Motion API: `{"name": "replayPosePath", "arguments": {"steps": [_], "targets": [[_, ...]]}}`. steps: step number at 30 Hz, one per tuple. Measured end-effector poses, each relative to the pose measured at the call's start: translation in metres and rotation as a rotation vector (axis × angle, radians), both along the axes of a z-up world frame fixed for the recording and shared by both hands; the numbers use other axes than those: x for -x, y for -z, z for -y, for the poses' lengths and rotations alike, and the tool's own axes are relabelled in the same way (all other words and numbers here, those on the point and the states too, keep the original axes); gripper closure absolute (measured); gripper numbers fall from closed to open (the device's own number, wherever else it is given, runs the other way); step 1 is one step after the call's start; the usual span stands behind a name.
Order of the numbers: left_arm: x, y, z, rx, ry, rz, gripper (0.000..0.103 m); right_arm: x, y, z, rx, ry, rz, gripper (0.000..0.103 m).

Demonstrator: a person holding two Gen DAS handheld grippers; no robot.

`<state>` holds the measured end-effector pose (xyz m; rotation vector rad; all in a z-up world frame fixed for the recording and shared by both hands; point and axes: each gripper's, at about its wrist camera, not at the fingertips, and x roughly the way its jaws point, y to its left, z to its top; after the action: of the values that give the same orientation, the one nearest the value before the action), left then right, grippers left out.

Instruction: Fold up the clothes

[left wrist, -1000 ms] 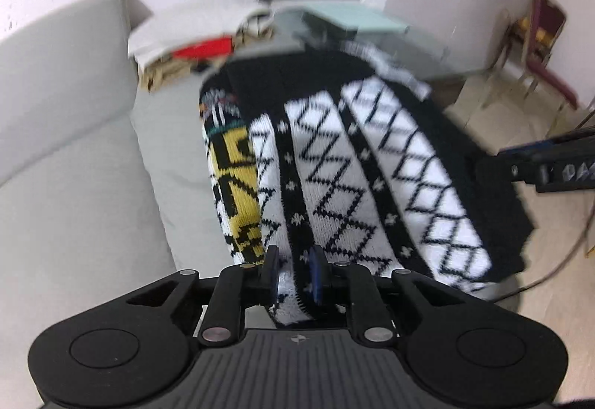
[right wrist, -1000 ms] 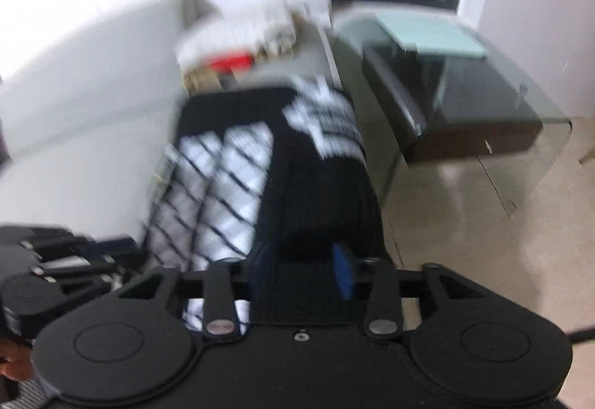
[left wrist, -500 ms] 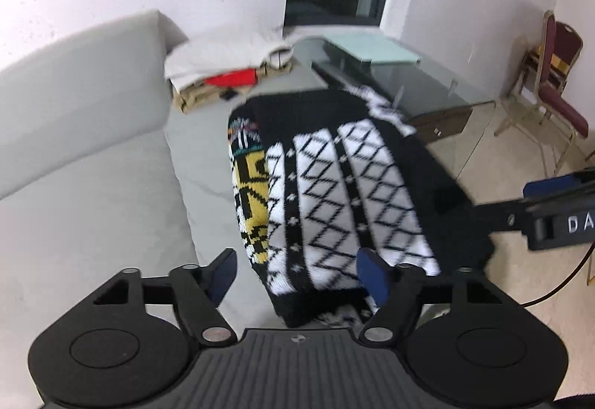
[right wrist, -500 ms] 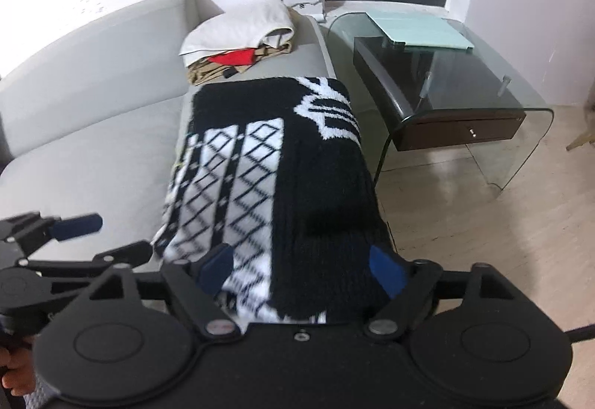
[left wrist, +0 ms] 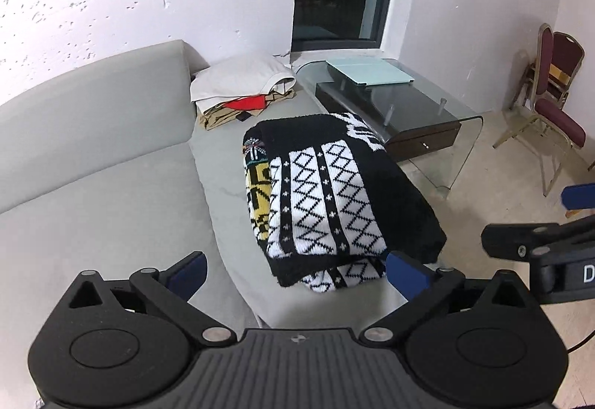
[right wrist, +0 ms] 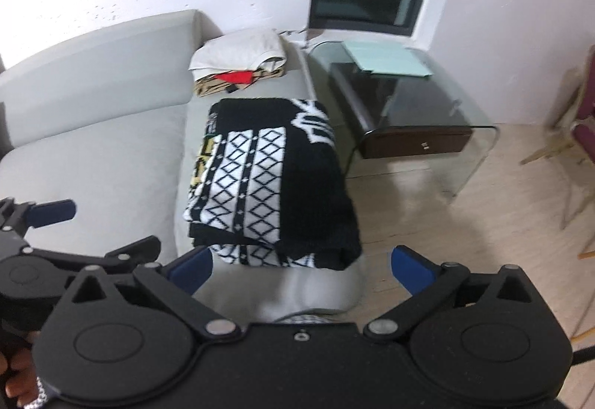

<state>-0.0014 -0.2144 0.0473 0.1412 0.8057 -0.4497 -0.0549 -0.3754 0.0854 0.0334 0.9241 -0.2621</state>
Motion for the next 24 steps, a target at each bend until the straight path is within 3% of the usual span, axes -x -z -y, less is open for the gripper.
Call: {"name": "replayPosePath", "arguments": {"steps": [10,24], "targets": [[0.009,0.001,0.001,-0.031,-0.035,0.045,0.001,0.013,0.000,-0.006,0.017,0.035,0.038,0.000],[0.000,0.017,0.009,-0.040,-0.014,-0.020,0.000,0.012,0.012,-0.005,0.026,0.010,0.028,0.000]]}}
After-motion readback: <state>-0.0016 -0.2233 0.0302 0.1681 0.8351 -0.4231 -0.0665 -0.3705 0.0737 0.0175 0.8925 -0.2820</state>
